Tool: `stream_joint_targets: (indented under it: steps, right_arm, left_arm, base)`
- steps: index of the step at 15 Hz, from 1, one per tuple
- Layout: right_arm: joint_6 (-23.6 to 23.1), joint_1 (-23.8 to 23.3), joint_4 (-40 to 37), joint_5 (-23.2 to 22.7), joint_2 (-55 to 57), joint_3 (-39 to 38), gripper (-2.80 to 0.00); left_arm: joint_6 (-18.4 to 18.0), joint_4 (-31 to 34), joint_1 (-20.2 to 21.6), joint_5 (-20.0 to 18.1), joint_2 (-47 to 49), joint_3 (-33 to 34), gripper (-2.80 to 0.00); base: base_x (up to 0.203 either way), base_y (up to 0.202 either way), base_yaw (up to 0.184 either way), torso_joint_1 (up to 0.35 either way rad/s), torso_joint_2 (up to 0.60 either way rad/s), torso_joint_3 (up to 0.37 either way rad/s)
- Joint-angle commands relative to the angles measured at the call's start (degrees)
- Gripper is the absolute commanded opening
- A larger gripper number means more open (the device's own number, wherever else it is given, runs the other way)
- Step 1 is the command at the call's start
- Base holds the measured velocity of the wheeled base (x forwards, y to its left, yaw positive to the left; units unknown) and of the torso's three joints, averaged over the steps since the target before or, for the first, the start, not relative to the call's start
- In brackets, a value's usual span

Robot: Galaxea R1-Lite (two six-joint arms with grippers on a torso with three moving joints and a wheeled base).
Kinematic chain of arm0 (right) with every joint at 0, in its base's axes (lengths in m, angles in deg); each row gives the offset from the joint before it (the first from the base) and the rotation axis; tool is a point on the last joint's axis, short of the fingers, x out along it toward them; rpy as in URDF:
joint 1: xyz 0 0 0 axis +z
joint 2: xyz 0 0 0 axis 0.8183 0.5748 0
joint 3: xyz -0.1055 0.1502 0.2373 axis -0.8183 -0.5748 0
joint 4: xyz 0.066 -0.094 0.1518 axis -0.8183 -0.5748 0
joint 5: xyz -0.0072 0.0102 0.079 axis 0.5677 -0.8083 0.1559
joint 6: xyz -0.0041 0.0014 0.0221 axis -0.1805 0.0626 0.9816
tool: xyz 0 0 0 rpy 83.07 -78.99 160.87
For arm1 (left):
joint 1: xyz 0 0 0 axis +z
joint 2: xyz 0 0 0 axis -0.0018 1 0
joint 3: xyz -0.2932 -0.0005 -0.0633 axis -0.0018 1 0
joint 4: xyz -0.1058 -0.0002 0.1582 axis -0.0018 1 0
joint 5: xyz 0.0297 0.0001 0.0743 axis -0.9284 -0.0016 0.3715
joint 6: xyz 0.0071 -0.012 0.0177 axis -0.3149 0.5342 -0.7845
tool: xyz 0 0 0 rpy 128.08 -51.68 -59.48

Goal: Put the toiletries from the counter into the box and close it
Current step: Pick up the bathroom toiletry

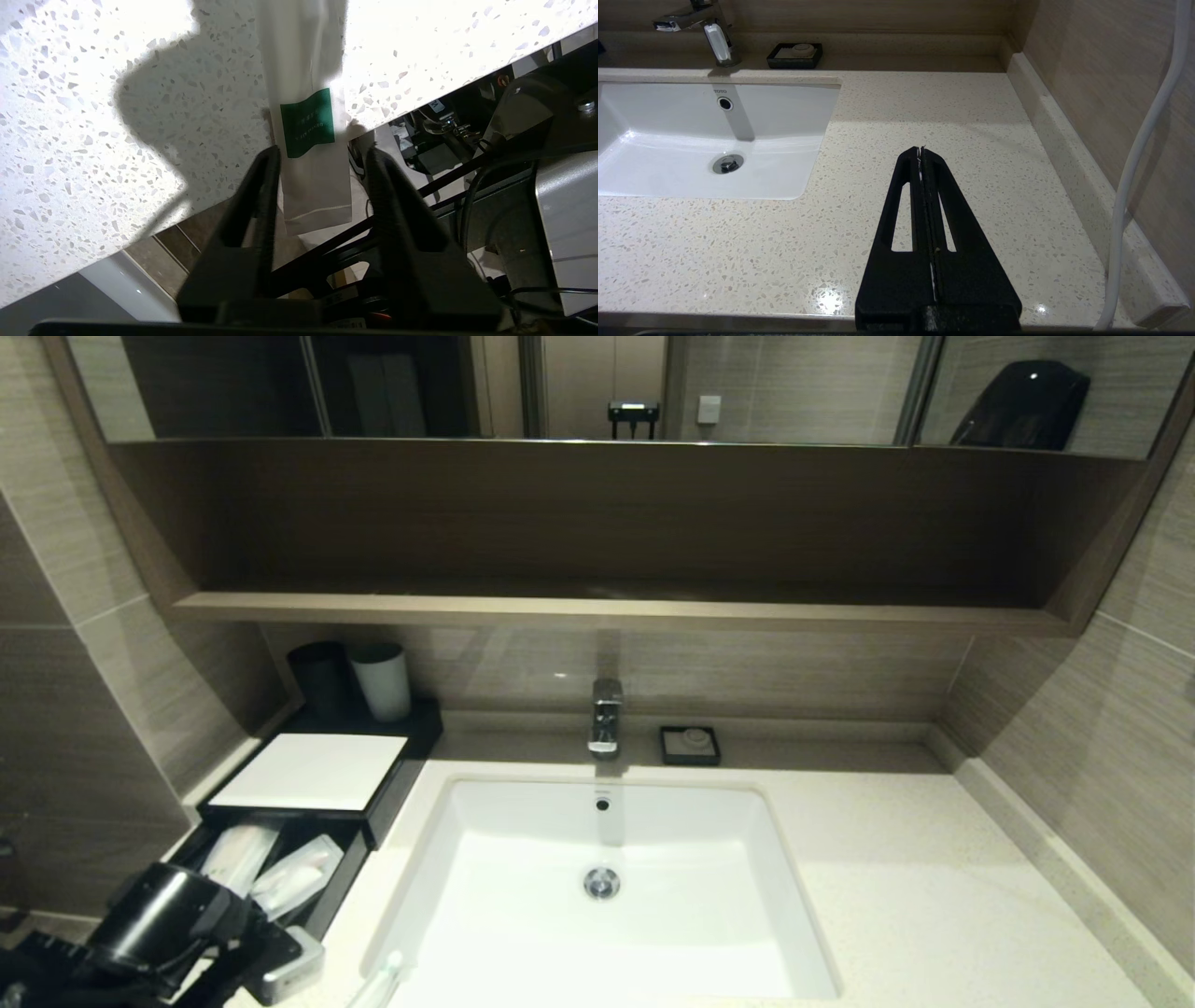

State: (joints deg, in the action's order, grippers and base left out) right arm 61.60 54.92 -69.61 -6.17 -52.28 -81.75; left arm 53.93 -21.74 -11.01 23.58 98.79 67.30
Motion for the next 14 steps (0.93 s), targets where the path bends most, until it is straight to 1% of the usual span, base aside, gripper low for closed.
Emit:
stream_joint_targets:
  steps: [1,3,4,9,11,14]
  right_arm:
    - [-0.04,0.00,-0.02,0.02,0.00,-0.05,-2.80]
    - [-0.04,0.00,-0.02,0.02,0.00,-0.05,-2.80]
    - [-0.04,0.00,-0.02,0.02,0.00,0.02,-2.80]
    - [-0.04,0.00,-0.02,0.02,0.00,-0.05,-2.80]
    - [-0.04,0.00,-0.02,0.02,-0.05,-0.05,-2.80]
    - [-0.04,0.00,-0.02,0.02,0.00,-0.03,-2.80]
  left_arm:
    - [-1.75,0.14,0.01,-0.04,-0.12,0.70,0.00]
    - [-3.80,0.14,0.10,0.06,0.13,1.59,0.00]
    - [-4.26,0.14,0.28,0.27,0.48,1.60,0.00]
    - [-4.42,-0.65,0.19,1.50,2.29,1.64,0.00]
    - [-4.53,-0.65,0.19,3.35,2.75,1.69,0.00]
    - [-4.53,-0.74,0.19,3.48,3.50,1.43,0.00]
  base:
    - [0.000,0.000,0.000,0.000,0.00,0.000]
    - [0.000,0.000,0.000,0.000,0.00,0.000]
    - [0.000,0.000,0.000,0.000,0.00,0.000]
    - [0.000,0.000,0.000,0.000,0.00,0.000]
    - [0.000,0.000,0.000,0.000,0.00,0.000]
    - [0.000,0.000,0.000,0.000,0.00,0.000]
